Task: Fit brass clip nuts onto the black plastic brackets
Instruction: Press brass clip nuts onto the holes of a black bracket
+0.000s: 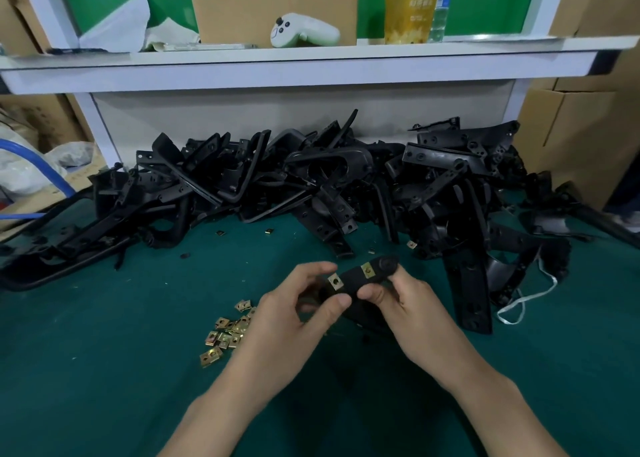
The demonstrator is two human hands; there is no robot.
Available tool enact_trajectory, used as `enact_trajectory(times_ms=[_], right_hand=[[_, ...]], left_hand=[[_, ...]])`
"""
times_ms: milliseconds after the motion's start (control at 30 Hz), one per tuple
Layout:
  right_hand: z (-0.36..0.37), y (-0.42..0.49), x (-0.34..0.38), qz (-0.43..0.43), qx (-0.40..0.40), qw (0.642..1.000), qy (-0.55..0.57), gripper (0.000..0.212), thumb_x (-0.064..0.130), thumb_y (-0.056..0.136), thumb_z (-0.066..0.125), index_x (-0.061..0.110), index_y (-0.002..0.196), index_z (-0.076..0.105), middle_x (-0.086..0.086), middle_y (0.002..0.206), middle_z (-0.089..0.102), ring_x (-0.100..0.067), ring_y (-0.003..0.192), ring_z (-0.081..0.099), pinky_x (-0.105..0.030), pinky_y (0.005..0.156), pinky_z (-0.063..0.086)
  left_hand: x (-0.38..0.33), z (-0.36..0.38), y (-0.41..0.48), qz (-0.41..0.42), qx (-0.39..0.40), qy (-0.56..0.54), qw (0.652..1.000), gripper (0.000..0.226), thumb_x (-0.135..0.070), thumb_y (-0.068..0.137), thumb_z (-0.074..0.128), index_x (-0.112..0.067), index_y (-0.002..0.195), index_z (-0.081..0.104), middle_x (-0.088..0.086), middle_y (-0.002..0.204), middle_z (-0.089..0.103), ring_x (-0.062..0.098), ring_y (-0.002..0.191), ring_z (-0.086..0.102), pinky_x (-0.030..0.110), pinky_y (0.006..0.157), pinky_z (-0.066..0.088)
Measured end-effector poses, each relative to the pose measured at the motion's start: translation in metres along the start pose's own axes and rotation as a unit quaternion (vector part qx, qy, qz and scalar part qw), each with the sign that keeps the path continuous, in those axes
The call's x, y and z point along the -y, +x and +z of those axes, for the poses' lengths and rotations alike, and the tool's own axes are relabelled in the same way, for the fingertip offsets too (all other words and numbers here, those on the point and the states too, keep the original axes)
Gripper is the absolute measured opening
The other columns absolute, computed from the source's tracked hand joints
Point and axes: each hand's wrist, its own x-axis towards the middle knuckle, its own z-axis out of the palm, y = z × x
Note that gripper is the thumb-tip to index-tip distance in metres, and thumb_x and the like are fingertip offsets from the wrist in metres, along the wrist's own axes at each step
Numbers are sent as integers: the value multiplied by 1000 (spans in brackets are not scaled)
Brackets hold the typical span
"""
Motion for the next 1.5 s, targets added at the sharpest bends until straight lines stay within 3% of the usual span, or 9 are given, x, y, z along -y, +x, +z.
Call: enact_trajectory(times_ms=[167,300,500,700,900,1133,1300,1500], right_hand=[[1,1,2,3,3,1000,24,37,63,92,47,37,114,62,16,106,72,-6,100,66,-43,90,53],[0,0,3,7,3,1000,28,36,62,92,48,37,113,62,17,105,72,-9,98,68,-45,89,54],[0,-1,4,-7,6,1000,29,35,66,92,46,42,114,60,16,103,72,-28,94,68,-53,85,53],[2,0,2,-10,2,1000,29,39,67,91,45,40,114,60,14,103,72,-26,93,68,-53,84,53],[3,1,1,-25,0,999,28,46,77,88,41,42,112,59,-3,97,72,-29,91,67,-56,81,53],[3,0,2,-30,-9,999,31,43,80,86,40,47,108,57,-8,96,70,-32,90,65,-57,80,52],[4,1,5,-29,-27,998,39,41,78,86,43,47,108,59,2,100,72,-23,94,67,-50,84,53],[3,-1,4,-29,-25,999,33,45,80,86,42,45,109,58,-2,99,71,-25,94,66,-52,84,53]], left_hand=[[-1,9,-3,12,-61,42,997,42,-68,74,61,-56,113,52,-40,108,63,-17,103,59,-2,81,38],[-1,11,-2,28,-77,37,996,33,-59,78,66,-46,108,59,-36,104,66,-12,100,62,0,80,40],[0,5,-1,41,-65,25,997,27,-52,78,69,-44,104,63,-25,98,70,-1,92,67,6,76,46],[2,3,0,42,-59,31,997,28,-56,77,69,-49,103,62,-23,95,71,2,90,67,9,73,49],[1,2,1,49,-55,40,996,28,-58,78,67,-51,105,63,-26,98,70,0,91,66,6,75,46],[-1,3,0,43,-59,28,997,28,-58,79,65,-52,106,62,-28,98,69,-2,94,65,6,77,44],[-4,8,-2,60,-71,6,996,34,-51,81,69,-51,112,56,-32,109,66,-8,106,62,4,84,42],[-3,8,-2,54,-83,0,995,26,-52,80,70,-47,103,59,-26,99,70,-1,97,65,6,77,44]])
